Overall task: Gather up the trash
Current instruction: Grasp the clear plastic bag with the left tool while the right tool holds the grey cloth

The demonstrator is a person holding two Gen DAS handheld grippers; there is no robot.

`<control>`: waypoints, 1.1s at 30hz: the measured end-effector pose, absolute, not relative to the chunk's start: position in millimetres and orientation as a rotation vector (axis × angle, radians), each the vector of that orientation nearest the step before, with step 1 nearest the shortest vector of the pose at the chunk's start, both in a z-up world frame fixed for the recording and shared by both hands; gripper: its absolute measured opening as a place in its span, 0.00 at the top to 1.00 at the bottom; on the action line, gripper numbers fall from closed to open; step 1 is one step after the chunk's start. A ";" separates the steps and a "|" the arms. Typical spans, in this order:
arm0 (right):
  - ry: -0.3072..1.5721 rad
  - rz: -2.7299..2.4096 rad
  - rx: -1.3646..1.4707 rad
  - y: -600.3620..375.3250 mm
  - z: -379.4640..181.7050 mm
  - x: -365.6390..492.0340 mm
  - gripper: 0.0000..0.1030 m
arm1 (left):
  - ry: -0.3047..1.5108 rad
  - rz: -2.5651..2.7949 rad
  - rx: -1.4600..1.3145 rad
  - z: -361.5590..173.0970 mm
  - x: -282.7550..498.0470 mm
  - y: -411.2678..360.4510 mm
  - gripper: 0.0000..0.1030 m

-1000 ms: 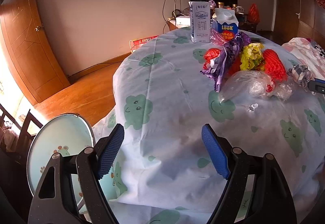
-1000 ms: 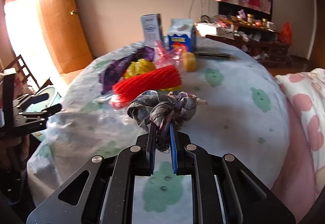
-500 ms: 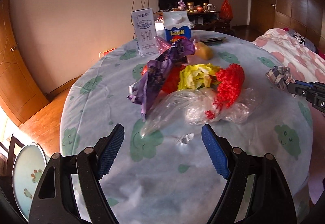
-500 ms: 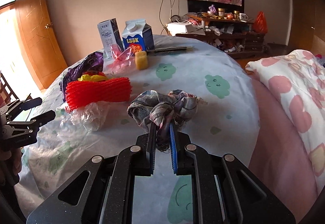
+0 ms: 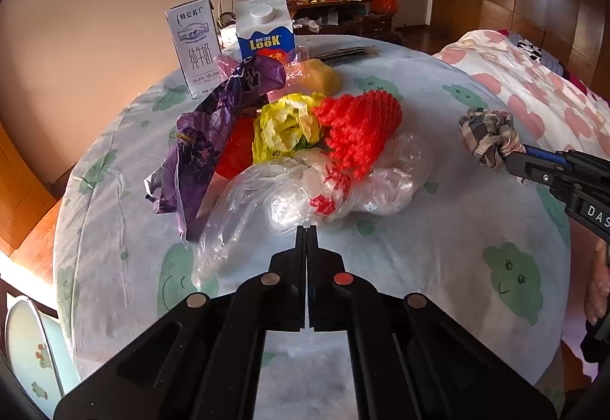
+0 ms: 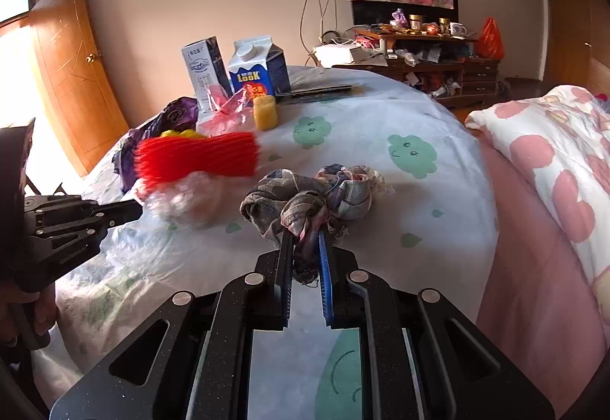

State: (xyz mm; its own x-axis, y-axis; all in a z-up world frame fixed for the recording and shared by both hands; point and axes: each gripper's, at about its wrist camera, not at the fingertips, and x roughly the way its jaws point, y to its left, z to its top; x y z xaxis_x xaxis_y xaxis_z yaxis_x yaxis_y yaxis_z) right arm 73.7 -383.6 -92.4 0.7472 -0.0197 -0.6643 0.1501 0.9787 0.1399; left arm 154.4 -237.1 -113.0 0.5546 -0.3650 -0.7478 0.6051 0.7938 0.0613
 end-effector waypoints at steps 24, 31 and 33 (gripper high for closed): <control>0.692 -0.184 0.192 -409.6 -93.4 68.5 0.87 | 0.750 -0.594 0.354 -97.8 153.9 -253.9 0.70; 0.675 -0.146 0.185 -397.5 -87.0 67.1 0.87 | 0.763 -0.614 0.354 -96.1 150.8 -248.7 0.93; 0.661 -0.130 0.182 -390.6 -80.6 65.6 0.87 | 0.751 -0.612 0.356 -90.6 143.3 -236.9 0.93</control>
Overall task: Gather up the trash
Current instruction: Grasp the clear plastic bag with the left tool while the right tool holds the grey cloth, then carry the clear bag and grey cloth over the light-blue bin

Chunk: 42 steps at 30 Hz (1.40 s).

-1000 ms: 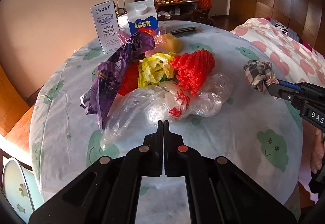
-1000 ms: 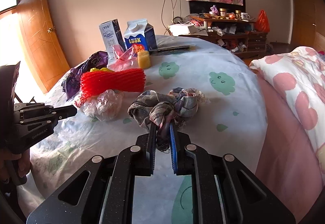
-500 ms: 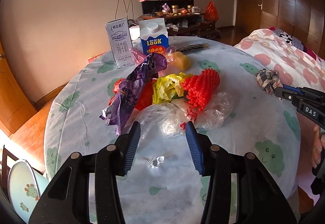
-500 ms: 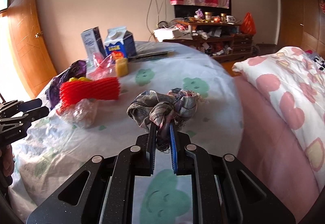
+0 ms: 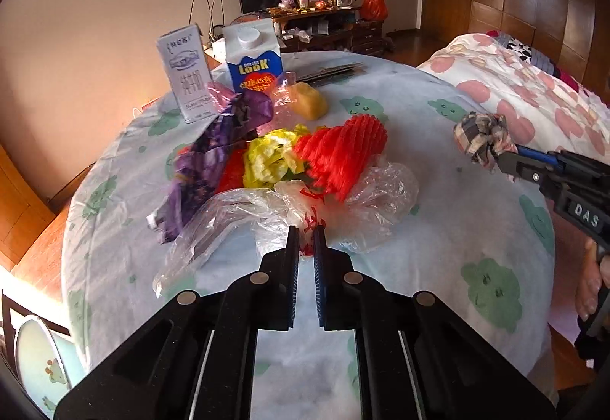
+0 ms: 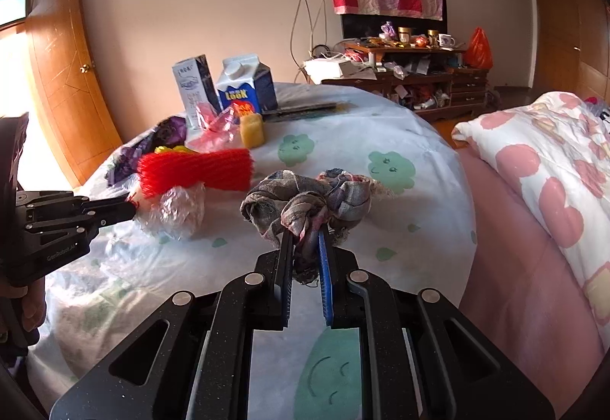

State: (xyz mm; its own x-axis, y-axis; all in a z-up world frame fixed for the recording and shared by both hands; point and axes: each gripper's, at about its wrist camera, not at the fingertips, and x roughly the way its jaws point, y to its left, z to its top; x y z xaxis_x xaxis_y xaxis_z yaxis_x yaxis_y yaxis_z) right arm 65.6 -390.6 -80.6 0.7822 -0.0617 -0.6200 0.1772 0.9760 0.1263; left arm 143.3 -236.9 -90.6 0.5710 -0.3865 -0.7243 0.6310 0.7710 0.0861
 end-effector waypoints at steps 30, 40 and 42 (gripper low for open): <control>0.633 0.197 -0.004 -214.0 -49.2 119.7 0.87 | 0.688 -0.276 0.146 -60.4 129.0 -23.7 0.93; 0.628 0.281 -0.035 -166.1 -45.2 141.3 0.87 | 0.683 -0.187 0.122 -59.2 125.6 17.2 0.93; 0.627 0.296 -0.046 -155.8 -44.6 144.6 0.87 | 0.686 -0.172 0.118 -60.3 125.3 24.7 0.93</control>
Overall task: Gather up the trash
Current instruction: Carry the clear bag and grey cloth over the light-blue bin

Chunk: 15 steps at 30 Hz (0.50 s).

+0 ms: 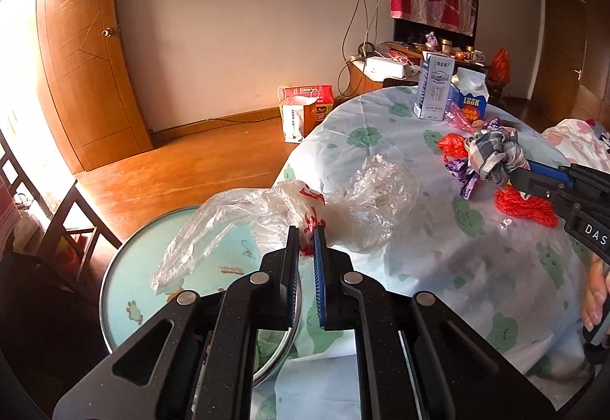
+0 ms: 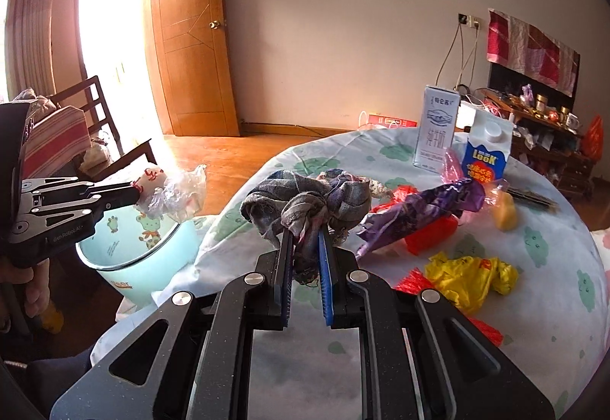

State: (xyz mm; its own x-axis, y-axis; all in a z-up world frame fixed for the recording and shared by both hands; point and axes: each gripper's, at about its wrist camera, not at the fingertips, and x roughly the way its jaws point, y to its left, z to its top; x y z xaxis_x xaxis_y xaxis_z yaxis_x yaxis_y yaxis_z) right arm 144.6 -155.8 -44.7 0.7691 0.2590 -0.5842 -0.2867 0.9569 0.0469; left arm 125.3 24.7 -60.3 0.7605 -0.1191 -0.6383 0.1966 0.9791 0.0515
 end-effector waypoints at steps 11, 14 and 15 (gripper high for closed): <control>0.643 0.365 -0.094 -113.5 -47.1 161.2 0.87 | 0.702 -0.090 0.091 -66.5 124.2 63.1 0.93; 0.651 0.385 -0.111 -101.5 -48.6 166.9 0.87 | 0.705 -0.065 0.080 -67.0 124.6 74.2 0.93; 0.654 0.390 -0.115 -99.3 -49.4 168.2 0.87 | 0.706 -0.058 0.079 -67.4 124.6 77.4 0.93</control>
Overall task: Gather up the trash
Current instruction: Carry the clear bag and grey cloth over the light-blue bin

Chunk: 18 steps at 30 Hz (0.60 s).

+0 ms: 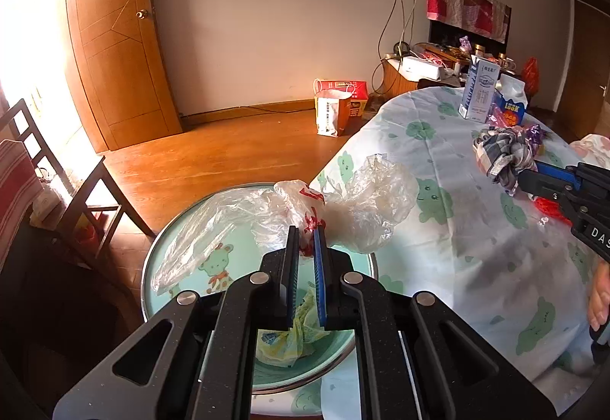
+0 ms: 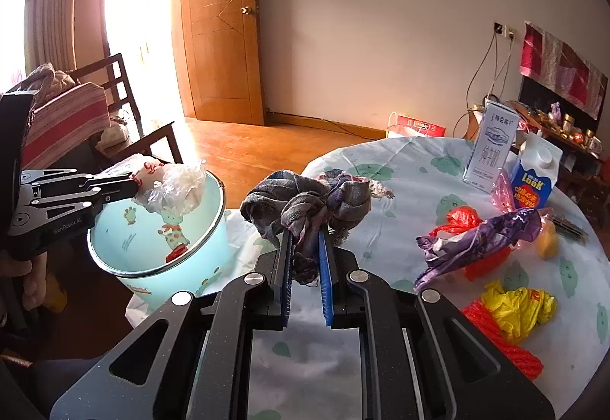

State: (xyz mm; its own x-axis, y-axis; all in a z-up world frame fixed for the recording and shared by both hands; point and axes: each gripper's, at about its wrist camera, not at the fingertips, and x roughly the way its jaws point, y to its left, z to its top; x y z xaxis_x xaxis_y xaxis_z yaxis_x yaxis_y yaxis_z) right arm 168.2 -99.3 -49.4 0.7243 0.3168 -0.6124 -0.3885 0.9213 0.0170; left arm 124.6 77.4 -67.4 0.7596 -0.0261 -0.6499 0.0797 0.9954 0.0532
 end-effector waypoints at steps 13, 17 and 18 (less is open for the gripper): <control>0.681 0.475 -0.184 -53.3 -60.6 188.5 0.87 | 0.735 0.033 0.053 -76.3 123.8 115.0 0.93; 0.684 0.500 -0.206 -40.3 -62.4 195.1 0.87 | 0.742 0.057 0.047 -78.3 123.1 125.3 0.93; 0.685 0.506 -0.210 -36.8 -62.7 195.9 0.87 | 0.744 0.063 0.046 -78.7 123.2 127.8 0.93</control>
